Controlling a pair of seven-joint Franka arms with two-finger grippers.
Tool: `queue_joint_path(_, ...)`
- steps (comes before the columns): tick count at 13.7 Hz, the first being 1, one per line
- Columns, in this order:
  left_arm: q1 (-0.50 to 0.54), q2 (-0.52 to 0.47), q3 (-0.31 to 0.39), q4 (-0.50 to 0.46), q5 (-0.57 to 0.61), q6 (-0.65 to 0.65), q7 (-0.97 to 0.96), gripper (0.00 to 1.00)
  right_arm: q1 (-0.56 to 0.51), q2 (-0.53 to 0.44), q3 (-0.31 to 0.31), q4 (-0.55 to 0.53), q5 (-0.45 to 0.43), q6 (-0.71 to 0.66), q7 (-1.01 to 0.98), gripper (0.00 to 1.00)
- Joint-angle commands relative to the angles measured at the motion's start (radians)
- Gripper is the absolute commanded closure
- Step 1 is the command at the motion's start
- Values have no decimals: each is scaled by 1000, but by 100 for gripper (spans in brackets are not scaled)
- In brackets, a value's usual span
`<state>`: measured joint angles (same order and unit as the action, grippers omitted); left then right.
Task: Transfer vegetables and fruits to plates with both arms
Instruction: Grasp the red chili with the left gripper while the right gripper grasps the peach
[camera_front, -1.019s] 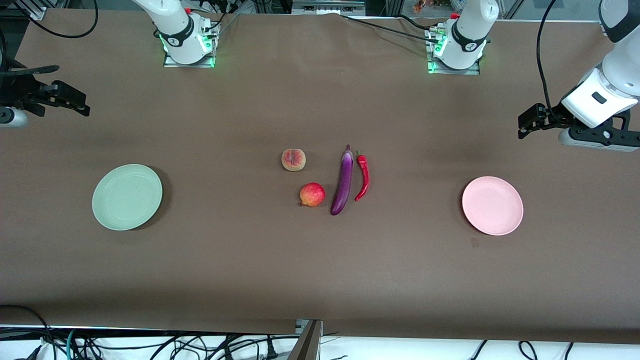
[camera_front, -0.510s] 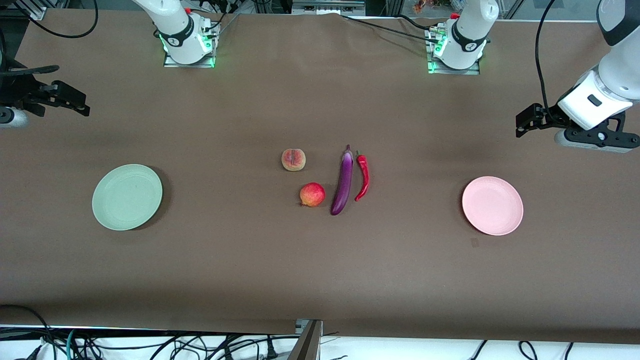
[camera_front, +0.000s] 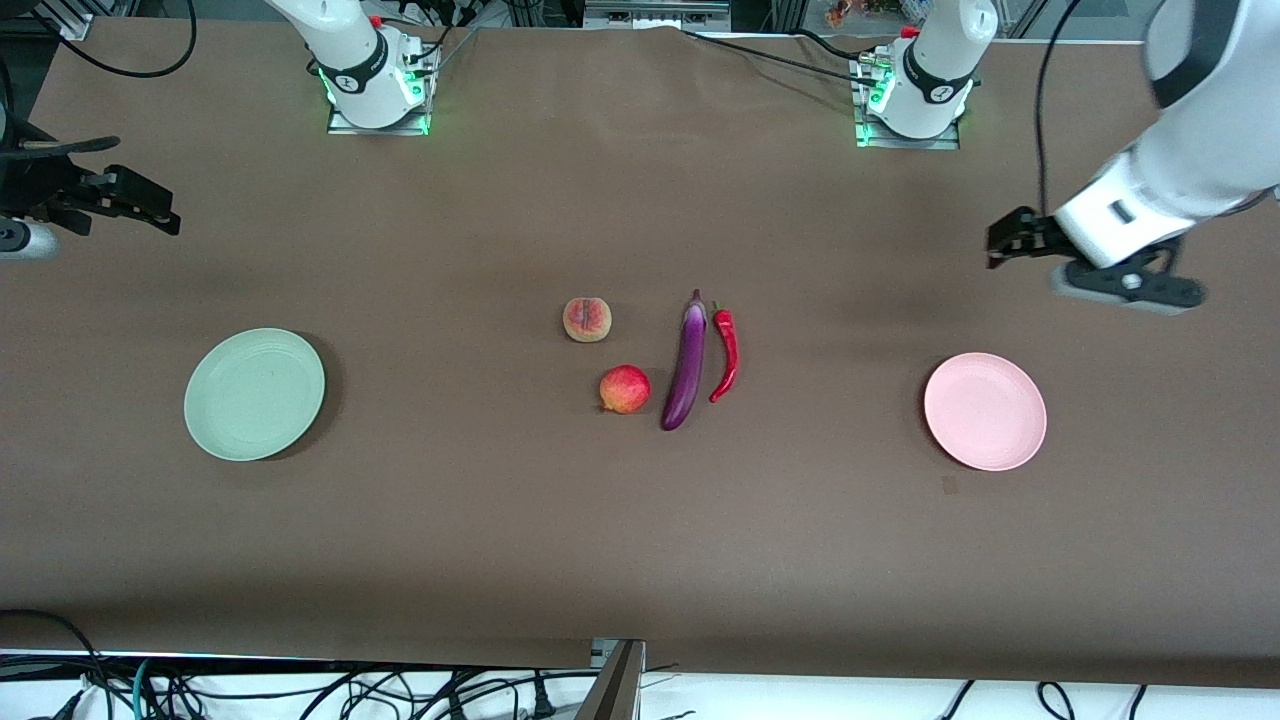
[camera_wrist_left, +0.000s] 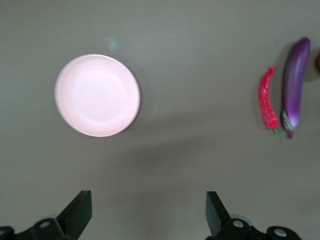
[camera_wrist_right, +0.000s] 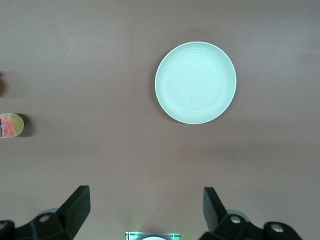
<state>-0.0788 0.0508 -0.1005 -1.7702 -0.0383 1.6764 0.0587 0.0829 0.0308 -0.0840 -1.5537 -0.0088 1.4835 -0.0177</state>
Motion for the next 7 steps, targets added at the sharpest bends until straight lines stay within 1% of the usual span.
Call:
queue_joint_path(1, -24, 146, -70, 40, -25, 15, -17, 0, -6, 20, 0, 21, 1, -11, -2, 0)
queue_joint_path(2, -25, 185, -93, 38, -29, 70, -45, 0, -6, 20, 0, 21, 1, -11, 1, 0)
queue_joint_path(4, -27, 248, -111, 37, -29, 169, -132, 0, -8, 27, -14, 17, 3, -9, 2, 0)
queue_joint_path(5, -56, 294, -128, 34, -23, 245, -205, 0, -8, 43, -19, 14, 3, -11, 2, 0)
queue_joint_path(6, -87, 329, -130, 23, -20, 316, -286, 0, -9, 53, -23, 14, 3, -11, 1, 0)
queue_joint_path(7, -123, 354, -130, 21, -17, 351, -368, 0, -14, 64, -26, 14, 3, -9, 1, 0)
